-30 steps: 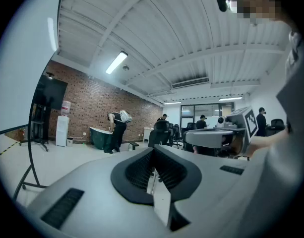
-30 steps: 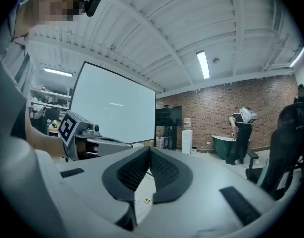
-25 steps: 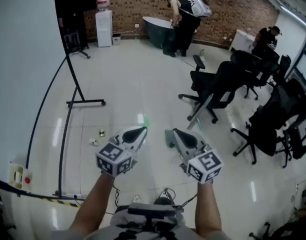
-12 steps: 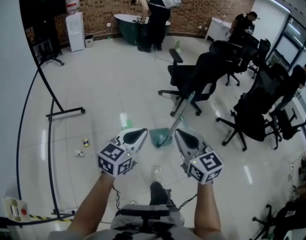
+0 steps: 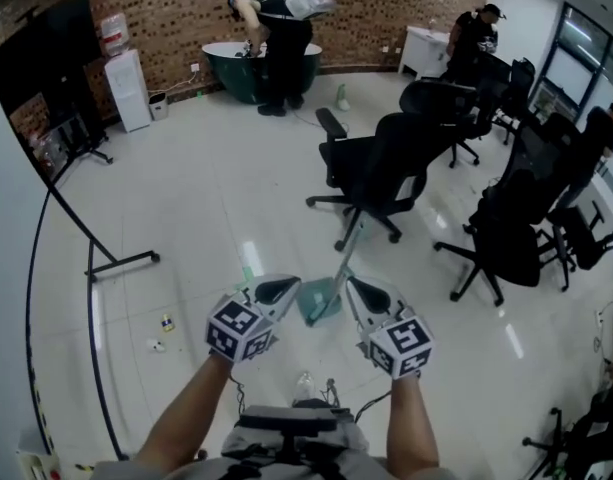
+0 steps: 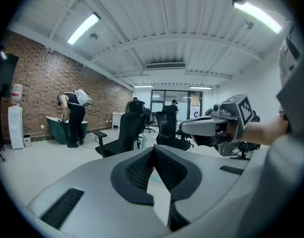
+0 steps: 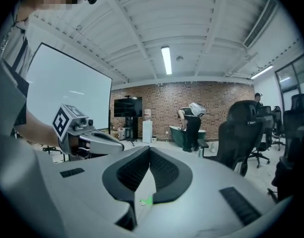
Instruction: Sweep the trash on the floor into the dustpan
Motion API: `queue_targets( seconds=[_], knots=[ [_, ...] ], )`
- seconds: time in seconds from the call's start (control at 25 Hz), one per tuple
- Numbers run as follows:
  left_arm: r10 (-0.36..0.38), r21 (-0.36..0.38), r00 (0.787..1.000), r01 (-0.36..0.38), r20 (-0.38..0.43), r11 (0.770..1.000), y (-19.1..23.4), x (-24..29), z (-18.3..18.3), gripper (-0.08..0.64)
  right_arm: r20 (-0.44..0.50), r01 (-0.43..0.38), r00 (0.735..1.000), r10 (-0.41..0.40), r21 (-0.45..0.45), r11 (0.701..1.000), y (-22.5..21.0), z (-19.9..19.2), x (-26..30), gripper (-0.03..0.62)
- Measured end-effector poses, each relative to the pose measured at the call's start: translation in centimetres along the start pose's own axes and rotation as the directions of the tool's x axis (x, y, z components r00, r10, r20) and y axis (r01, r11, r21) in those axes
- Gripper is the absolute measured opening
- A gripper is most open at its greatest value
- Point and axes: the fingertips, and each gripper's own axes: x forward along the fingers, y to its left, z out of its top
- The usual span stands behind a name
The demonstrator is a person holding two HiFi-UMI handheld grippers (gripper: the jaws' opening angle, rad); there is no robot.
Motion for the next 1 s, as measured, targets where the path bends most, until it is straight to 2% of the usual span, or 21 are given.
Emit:
queue_targets(
  seconds=[0.2,0.4,0.52,0.64,0.76,0.84,1.0],
  knots=[
    [-0.036,0.020,0.998,0.037,-0.049,0.999,1.9,4.8,0.0,0.006,-0.072,0.048,0.996,-0.045,0.043,0.998,-4.6,-1.4,1.3,0.000],
    [-0.138,0.047,0.985,0.143,-0.108,0.989,2.3,9.4,-1.6,0.006,-0.133,0.147,0.982,-0.135,0.085,0.985,-7.8,-4.2,1.9,0.002],
    [-0.215,0.053,0.965,0.225,-0.148,0.973,3.0,11.4,-2.7,0.006,-0.183,0.220,0.964,-0.194,0.131,0.967,-8.7,-6.5,2.8,0.027],
    [-0.288,0.043,0.945,0.298,-0.158,0.954,3.9,13.6,-3.3,0.006,-0.238,0.302,0.935,-0.262,0.151,0.941,-9.6,-8.5,3.9,0.077],
    [-0.341,0.038,0.919,0.355,-0.196,0.934,5.4,15.6,-4.6,0.006,-0.306,0.372,0.899,-0.315,0.151,0.916,-10.6,-10.6,5.4,0.081],
    [-0.373,0.038,0.901,0.390,-0.219,0.920,6.2,16.7,-5.4,0.006,-0.363,0.410,0.868,-0.338,0.143,0.901,-11.3,-12.3,6.3,0.090],
    [-0.429,0.032,0.866,0.451,-0.257,0.892,6.5,18.2,-7.6,0.006,-0.480,0.451,0.806,-0.347,0.119,0.884,-12.8,-17.0,8.1,0.172]
  ],
)
